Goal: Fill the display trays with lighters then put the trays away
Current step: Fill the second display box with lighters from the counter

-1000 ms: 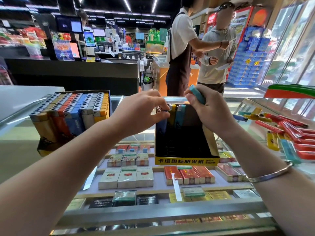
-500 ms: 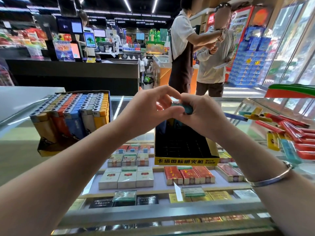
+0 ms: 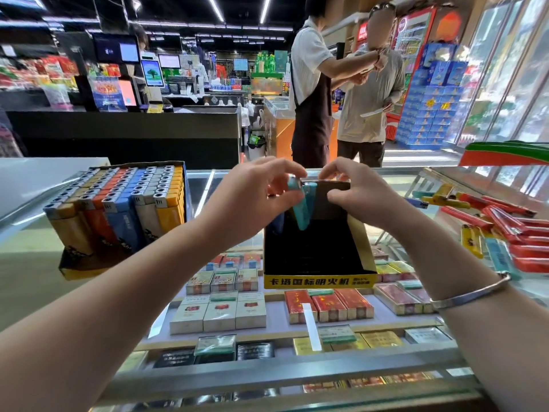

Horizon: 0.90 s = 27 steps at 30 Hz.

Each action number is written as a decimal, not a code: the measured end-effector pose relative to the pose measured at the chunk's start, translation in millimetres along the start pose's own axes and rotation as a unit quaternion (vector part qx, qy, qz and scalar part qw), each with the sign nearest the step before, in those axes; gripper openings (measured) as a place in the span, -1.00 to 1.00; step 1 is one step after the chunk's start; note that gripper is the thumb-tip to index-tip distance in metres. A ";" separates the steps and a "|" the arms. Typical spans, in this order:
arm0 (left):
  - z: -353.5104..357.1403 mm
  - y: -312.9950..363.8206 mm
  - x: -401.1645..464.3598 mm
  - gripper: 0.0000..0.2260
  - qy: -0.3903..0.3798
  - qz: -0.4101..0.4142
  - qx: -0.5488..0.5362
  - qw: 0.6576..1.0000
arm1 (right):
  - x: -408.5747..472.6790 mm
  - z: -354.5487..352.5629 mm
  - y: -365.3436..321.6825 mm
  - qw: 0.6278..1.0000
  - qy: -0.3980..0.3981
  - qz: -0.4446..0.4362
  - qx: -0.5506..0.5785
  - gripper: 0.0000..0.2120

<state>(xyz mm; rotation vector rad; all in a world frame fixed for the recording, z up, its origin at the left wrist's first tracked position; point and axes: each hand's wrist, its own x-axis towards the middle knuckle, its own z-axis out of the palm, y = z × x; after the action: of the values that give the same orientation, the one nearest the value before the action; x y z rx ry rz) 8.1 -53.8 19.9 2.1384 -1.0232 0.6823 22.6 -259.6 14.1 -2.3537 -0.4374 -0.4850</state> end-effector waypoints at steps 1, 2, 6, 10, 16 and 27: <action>1.7 0.8 -0.1 -0.78 -0.010 0.015 0.036 0.999 | 0.9 -0.1 2.7 1.000 -0.008 0.009 0.011 -0.77; 3.5 1.5 0.5 -0.74 -0.019 0.024 0.067 0.997 | 1.8 -0.3 4.9 0.999 -0.016 0.021 0.025 -0.78; 10.1 0.4 9.0 -0.65 -0.032 0.019 0.112 0.993 | 3.6 -2.4 10.6 0.994 -0.040 0.067 0.080 -0.79; 14.9 0.1 22.4 -0.75 -0.009 0.002 0.126 0.992 | 3.8 -1.0 13.5 0.991 -0.052 0.090 0.083 -0.84; 27.5 7.0 36.3 -0.77 0.021 -0.011 0.120 0.992 | 3.0 -2.6 12.8 0.990 -0.066 0.093 0.079 -0.84; 36.4 5.2 28.5 -0.74 0.009 0.052 0.248 0.967 | 3.2 -1.3 14.6 0.992 -0.069 0.083 0.068 -0.88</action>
<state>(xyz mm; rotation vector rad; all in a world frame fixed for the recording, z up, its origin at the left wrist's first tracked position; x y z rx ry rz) 25.8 -96.8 17.7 2.5032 -1.0408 1.1006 31.4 -270.2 8.3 -2.2763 -0.3231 -0.2084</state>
